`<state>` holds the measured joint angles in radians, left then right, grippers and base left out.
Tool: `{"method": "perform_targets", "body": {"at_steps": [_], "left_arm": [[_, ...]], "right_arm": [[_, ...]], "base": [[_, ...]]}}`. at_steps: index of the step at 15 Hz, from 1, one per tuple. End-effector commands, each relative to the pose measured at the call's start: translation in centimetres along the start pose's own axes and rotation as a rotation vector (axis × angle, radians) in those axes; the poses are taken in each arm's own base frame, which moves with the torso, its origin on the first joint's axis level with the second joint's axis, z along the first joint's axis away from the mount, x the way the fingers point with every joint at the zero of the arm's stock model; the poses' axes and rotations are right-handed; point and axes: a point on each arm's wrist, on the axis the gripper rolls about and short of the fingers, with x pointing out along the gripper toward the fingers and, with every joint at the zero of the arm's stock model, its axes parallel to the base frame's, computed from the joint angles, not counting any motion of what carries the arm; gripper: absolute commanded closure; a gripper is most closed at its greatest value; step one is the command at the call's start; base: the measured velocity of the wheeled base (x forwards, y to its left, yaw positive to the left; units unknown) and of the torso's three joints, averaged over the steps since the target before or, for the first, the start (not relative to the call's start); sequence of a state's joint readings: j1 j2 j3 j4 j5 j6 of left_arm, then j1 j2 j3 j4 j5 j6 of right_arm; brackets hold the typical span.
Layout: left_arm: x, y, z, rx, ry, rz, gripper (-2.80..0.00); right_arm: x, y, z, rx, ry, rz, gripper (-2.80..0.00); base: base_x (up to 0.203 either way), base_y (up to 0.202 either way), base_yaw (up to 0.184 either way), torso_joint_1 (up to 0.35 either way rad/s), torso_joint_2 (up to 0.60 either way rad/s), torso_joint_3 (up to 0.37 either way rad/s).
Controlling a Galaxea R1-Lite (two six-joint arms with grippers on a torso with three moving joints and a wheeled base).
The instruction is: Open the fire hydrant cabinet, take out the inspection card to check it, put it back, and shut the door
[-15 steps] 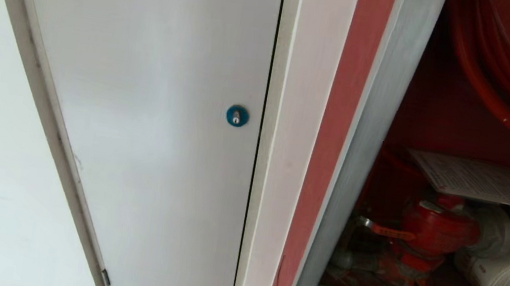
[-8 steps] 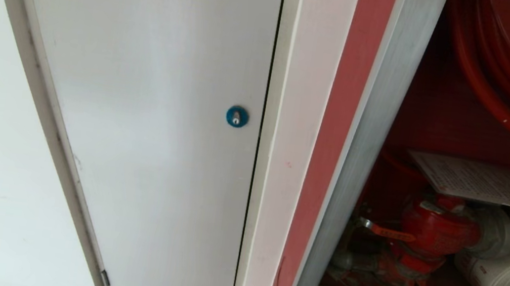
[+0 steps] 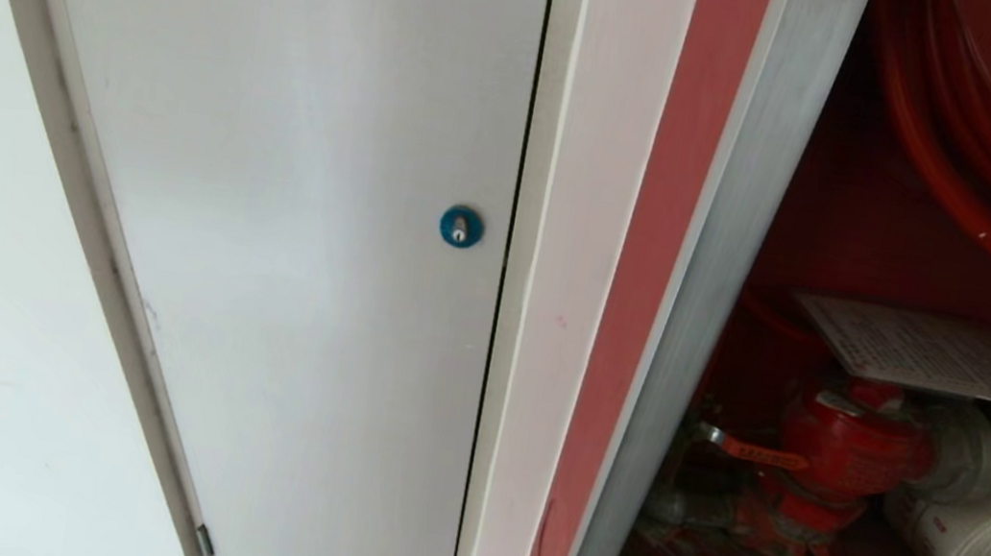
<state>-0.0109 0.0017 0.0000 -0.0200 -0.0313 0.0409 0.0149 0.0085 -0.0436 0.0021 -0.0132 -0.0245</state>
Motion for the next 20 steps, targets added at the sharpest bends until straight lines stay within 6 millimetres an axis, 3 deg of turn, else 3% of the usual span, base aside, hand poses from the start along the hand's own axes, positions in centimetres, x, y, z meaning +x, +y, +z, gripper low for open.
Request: {"method": "perform_targets", "body": {"at_steps": [1,5,12,16,20], "left_arm": [[0.1,0.0,-0.3,0.000,0.012,-0.001,0.00],[0.1,0.0,-0.3,0.000,0.012,-0.001,0.00],[0.1,0.0,-0.3,0.000,0.012,0.000,0.00],[0.1,0.0,-0.3,0.000,0.013,0.000,0.00],[0.1,0.0,-0.3,0.000,0.013,0.000,0.00]], "right_arm": [[-0.1,-0.1,3.1,-0.001,-0.028,-0.010,0.00],[0.6,-0.2,6.2,-0.183,-0.015,-0.019,0.00],[4.3,-0.2,8.2,-0.523,0.168,0.030,0.00],[7.8,-0.4,9.2,-0.685,0.336,0.007,0.00],[8.8,-0.8,10.7,-1.023,0.452,-0.111,0.00]], "base": [[0.000,0.000,0.000,0.000,0.00,0.000],[0.000,0.000,0.000,0.000,0.00,0.000],[0.000,0.000,0.000,0.000,0.00,0.000],[0.000,0.000,0.000,0.000,0.00,0.000],[0.000,0.000,0.000,0.000,0.00,0.000]]}}
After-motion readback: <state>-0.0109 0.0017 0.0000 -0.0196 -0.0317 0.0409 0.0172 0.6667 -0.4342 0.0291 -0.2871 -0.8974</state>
